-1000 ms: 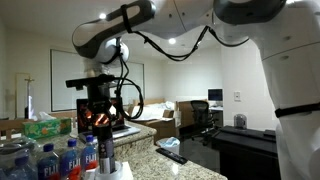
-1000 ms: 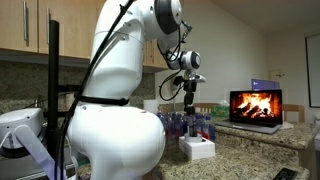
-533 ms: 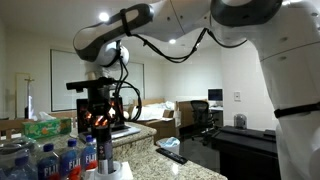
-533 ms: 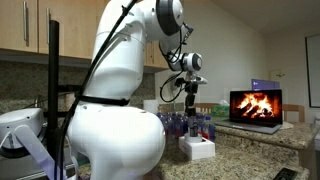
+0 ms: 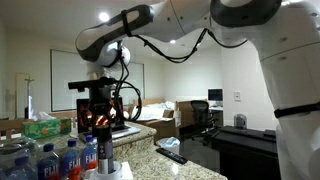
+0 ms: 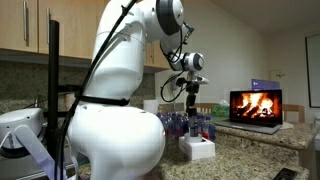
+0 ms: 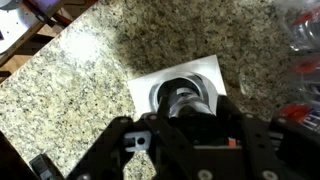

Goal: Pick up the seal tape and the other two objects and place them on top of the box over the counter

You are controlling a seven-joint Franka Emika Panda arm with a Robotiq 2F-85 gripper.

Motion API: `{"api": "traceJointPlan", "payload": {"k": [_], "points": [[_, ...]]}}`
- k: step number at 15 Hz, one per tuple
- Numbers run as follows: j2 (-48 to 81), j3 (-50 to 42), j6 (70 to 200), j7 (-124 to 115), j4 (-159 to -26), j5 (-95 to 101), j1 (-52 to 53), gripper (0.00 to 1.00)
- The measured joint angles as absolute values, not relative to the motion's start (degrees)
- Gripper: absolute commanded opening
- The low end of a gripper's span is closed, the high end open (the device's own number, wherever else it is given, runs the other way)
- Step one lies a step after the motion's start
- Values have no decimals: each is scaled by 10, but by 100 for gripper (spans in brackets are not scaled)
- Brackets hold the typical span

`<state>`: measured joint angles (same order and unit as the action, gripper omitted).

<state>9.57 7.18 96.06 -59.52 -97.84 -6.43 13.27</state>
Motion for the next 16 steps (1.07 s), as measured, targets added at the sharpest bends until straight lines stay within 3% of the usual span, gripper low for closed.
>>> {"api": "traceJointPlan", "payload": {"k": [6, 7, 12, 16], "points": [[96, 71, 961, -595, -978, -65, 130, 26], [96, 71, 961, -595, -978, -66, 130, 76], [96, 70, 961, -595, -978, -74, 129, 100], [96, 69, 961, -595, -978, -78, 129, 100]]}}
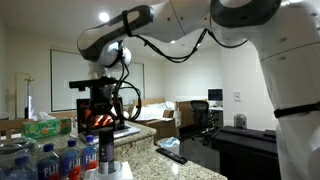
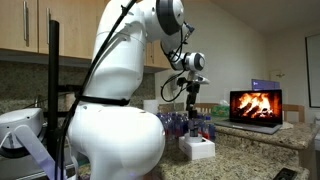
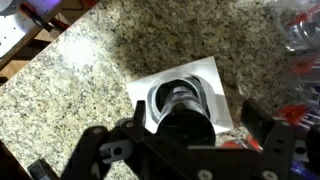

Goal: Pick up the seal tape and the other two objects and place them on top of the box over the counter

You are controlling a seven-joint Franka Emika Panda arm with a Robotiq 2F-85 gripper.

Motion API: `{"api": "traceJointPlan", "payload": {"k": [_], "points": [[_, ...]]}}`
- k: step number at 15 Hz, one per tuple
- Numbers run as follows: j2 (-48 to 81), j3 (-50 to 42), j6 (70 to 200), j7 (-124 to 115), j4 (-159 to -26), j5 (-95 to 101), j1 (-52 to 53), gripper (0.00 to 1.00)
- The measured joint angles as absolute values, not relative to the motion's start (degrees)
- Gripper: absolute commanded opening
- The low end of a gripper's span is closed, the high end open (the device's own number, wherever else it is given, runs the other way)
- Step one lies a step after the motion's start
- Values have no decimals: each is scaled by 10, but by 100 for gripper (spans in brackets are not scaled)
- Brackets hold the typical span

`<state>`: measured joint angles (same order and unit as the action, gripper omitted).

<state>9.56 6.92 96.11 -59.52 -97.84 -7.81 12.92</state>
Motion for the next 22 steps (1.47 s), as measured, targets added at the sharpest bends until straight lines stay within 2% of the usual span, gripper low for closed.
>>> {"api": "traceJointPlan", "payload": {"k": [8, 15, 22], "points": [[50, 60, 976, -595, -986, -81, 119, 100], [-82, -9, 939, -528, -1053, -81, 25, 100], [-3, -80, 879, -244, -1052, -20, -56, 100]]}}
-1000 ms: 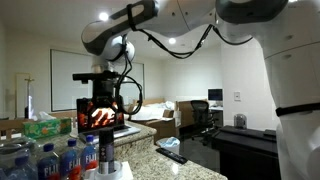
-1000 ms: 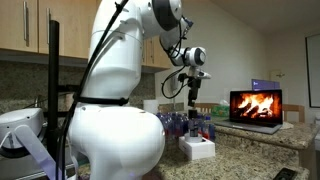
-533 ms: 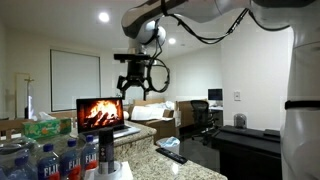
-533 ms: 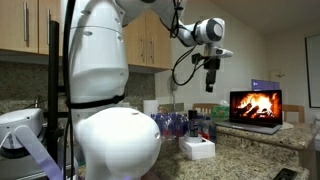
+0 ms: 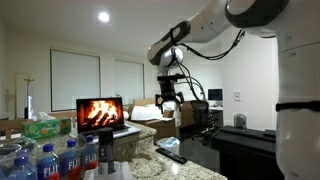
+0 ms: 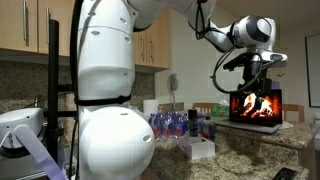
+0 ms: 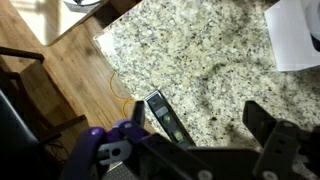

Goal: Pick up the seal tape and the other two objects and place them on top of the box over the counter

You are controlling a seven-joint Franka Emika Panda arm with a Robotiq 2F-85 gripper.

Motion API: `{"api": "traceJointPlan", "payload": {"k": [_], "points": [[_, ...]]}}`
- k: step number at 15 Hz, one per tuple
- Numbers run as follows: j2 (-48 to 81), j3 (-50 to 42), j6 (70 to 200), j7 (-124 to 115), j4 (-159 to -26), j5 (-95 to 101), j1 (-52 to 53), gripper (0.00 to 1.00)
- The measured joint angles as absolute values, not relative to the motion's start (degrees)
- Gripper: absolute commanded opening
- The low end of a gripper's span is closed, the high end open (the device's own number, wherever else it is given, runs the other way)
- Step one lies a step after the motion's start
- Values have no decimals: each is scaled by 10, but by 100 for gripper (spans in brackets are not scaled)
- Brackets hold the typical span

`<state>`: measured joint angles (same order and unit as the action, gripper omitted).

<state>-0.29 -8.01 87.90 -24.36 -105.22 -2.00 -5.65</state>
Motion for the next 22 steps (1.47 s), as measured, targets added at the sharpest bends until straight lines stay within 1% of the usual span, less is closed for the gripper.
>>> {"api": "traceJointPlan", "payload": {"k": [9, 13, 22], "points": [[16, -78, 876, -229, -1034, -14, -57, 100], [37, -70, 915, -231, -1032, 53, -55, 100], [175, -81, 1047, -176, -1029, 125, -54, 100]]}}
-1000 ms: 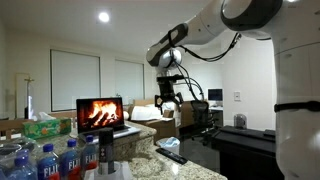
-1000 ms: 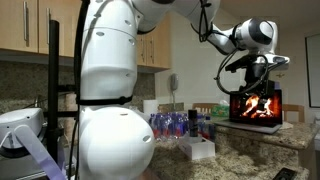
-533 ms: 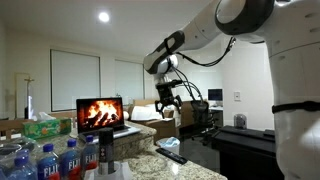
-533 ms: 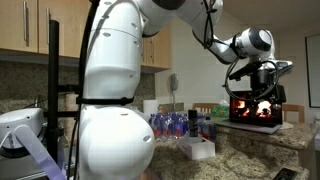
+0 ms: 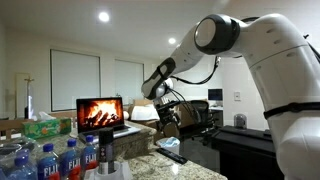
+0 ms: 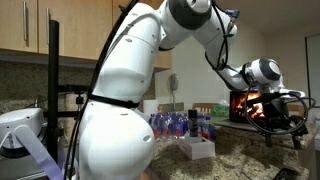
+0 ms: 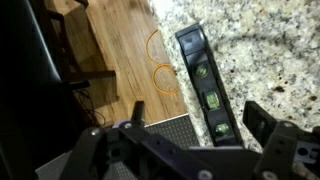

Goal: Pick up the seal tape and the other two objects and place them on top of the box over the counter

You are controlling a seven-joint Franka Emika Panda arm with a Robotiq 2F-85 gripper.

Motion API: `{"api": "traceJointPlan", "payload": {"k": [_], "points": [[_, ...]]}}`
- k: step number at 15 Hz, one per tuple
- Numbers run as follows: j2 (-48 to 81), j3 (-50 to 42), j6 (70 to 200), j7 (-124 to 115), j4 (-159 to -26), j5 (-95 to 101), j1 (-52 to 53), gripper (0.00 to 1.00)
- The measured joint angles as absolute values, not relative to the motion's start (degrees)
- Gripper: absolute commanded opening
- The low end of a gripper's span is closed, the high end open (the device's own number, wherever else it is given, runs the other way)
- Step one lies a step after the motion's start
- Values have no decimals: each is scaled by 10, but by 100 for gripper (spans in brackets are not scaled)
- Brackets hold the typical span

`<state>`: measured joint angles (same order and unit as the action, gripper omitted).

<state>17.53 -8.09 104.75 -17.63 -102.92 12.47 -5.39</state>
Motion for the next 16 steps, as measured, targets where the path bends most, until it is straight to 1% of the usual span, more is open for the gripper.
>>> {"api": "traceJointPlan", "payload": {"k": [6, 10, 16], "points": [[195, -91, 1170, -14, -1057, 143, -78, 100], [194, -87, 1178, 65, -1066, 143, -79, 100], [197, -81, 1178, 68, -1067, 142, -79, 100]]}}
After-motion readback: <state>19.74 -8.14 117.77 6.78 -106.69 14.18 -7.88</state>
